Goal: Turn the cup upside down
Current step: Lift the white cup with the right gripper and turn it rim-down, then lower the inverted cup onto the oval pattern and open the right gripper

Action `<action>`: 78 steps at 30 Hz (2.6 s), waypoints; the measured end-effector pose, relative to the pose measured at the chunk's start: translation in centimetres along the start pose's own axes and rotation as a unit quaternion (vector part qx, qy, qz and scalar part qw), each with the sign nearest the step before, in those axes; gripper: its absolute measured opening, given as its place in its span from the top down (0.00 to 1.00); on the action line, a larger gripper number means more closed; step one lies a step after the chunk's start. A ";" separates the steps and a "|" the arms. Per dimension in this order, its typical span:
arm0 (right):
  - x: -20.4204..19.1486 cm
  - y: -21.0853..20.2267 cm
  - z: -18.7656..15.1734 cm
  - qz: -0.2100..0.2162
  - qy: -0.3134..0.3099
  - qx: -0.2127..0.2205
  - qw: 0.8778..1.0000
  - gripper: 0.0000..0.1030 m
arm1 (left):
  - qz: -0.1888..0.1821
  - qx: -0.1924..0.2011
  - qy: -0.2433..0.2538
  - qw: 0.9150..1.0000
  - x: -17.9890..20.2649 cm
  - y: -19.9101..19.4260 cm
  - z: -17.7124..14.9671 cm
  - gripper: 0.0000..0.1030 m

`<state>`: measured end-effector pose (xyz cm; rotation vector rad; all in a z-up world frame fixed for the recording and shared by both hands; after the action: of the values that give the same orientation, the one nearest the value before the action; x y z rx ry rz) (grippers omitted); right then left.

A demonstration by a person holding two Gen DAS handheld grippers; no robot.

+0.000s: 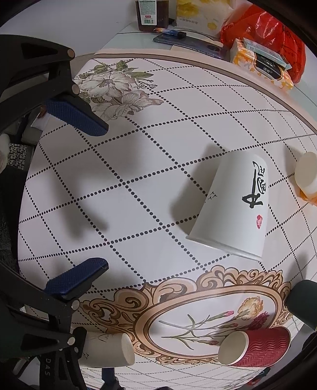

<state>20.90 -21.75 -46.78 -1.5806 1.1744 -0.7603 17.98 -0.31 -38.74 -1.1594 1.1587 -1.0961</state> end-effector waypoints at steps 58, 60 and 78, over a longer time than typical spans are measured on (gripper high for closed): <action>0.8 -11.1 -0.8 -0.020 0.027 0.446 0.894 0.39 | 0.005 0.011 0.012 1.000 4.1 -0.4 -5.9 0.01; 1.0 -11.4 -1.4 -0.013 0.039 0.445 0.895 0.35 | 0.002 0.020 0.017 1.000 4.4 -1.1 -6.0 0.01; 0.7 -16.4 -14.9 -0.063 0.260 0.414 0.870 0.05 | -0.030 0.173 0.111 0.978 2.8 -12.8 -8.8 0.00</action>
<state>13.22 -26.73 -26.64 -0.7370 0.8948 -1.5921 9.12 -5.03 -26.61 -0.8200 1.0531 -1.4377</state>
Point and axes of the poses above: each gripper's, at about its wrist camera, not at the fingertips, and y roughly the way its jaws point, x to its right, z to its top, the point moved 3 cm from there along y, roughly the way its jaws point, and after that the axes turned 3 degrees about x, right-handed, at the moved point
